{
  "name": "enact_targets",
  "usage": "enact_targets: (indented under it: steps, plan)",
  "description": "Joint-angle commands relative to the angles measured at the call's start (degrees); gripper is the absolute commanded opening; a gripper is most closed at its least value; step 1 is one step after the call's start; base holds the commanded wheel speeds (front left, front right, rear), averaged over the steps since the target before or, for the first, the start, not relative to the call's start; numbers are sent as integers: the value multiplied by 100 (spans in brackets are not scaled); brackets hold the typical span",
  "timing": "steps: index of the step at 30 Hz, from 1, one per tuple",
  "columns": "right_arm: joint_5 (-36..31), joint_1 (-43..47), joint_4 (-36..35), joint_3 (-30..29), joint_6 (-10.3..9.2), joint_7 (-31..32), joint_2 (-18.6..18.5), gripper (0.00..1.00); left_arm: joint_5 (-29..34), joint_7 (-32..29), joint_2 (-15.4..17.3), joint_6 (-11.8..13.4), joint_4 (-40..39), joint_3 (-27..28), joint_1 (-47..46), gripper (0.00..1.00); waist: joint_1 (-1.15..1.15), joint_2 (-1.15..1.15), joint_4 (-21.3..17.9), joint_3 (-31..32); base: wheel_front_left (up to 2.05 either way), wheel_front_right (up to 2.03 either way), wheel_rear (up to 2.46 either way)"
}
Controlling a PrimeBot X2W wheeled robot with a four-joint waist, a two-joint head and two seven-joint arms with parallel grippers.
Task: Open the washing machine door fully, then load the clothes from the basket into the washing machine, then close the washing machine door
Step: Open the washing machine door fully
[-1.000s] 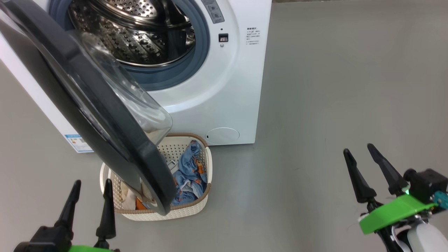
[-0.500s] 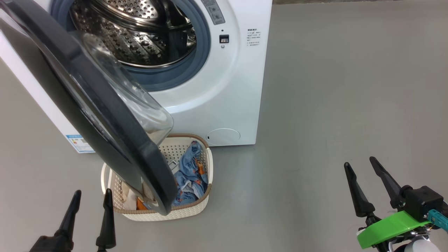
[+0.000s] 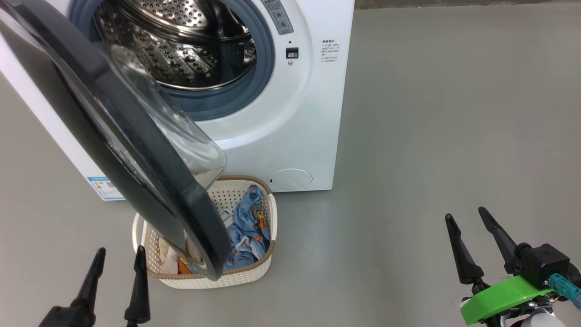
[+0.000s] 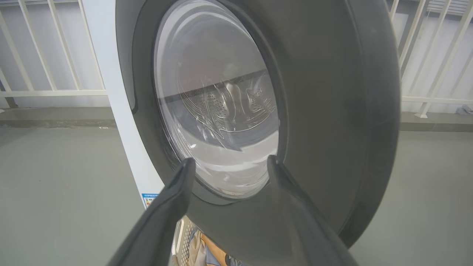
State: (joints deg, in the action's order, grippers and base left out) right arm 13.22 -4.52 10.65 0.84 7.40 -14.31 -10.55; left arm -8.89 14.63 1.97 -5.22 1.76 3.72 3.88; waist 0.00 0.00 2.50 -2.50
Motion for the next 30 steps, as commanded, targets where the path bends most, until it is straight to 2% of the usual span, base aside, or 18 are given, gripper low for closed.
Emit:
enact_targets:
  steps: [1, 29, 30]
  plan:
    - [-32, -31, -113, 93, 9, -68, -32, 100, -17, 37, 91, 40, -109, 188, -135, 100, 0, 0, -6, 6, 0, 0, 0]
    - [-47, -7, 9, 53, 9, -69, 20, 100, -53, 37, 91, 18, -95, 175, -120, 100, 0, 0, 14, 18, 0, 0, 0]
    - [-52, -11, 17, 53, 9, -69, 23, 100, -63, 37, 91, 20, -100, 175, -119, 73, 0, 0, 13, 17, 0, 0, 0]
